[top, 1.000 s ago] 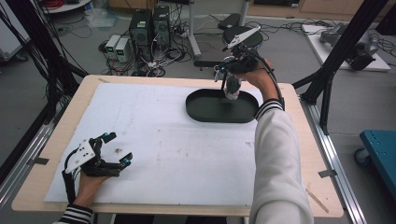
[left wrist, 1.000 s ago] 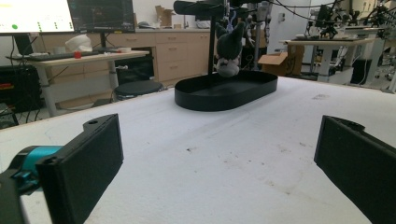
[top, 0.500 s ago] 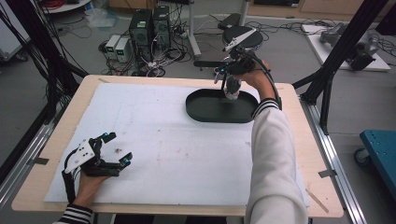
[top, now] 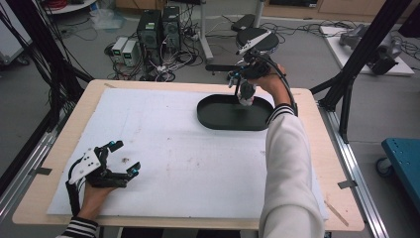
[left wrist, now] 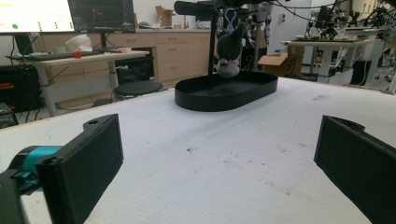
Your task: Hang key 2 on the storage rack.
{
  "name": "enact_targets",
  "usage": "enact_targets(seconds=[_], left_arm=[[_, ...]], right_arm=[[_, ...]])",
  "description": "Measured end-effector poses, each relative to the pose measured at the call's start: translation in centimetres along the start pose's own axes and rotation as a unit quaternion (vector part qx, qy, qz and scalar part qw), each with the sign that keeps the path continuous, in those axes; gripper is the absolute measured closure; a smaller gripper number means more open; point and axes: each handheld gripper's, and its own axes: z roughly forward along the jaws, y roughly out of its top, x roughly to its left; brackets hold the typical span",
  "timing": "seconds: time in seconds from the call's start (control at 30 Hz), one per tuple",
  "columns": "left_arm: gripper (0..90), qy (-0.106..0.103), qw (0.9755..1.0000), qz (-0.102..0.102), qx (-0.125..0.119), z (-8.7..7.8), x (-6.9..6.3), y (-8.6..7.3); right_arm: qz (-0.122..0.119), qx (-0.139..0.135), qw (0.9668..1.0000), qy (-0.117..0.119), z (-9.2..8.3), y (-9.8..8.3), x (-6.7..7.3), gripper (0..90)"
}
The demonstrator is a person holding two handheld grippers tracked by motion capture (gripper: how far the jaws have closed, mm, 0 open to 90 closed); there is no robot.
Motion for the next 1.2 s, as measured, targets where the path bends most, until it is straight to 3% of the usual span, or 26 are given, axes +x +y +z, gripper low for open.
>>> enact_targets(seconds=[0.33,0.63,1.03,1.2], left_arm=[[1.7,-0.001,1.0000,0.001,0.001,0.0,0.0,0.0],[1.7,0.001,1.0000,0.001,0.001,0.0,0.0,0.0],[1.7,0.001,1.0000,0.000,0.001,0.0,0.0,0.0],[1.7,0.001,1.0000,0.000,0.001,0.0,0.0,0.0]], right_arm=[[0.007,0.002,1.0000,-0.001,0.4,-0.2,-0.3,88.3],[0.015,0.000,0.9998,-0.016,0.6,-0.4,-0.8,88.3],[0.023,-0.008,0.9986,-0.048,1.1,-0.6,-1.3,88.2],[0.025,-0.012,0.9979,-0.059,1.1,-0.5,-1.3,83.5]])
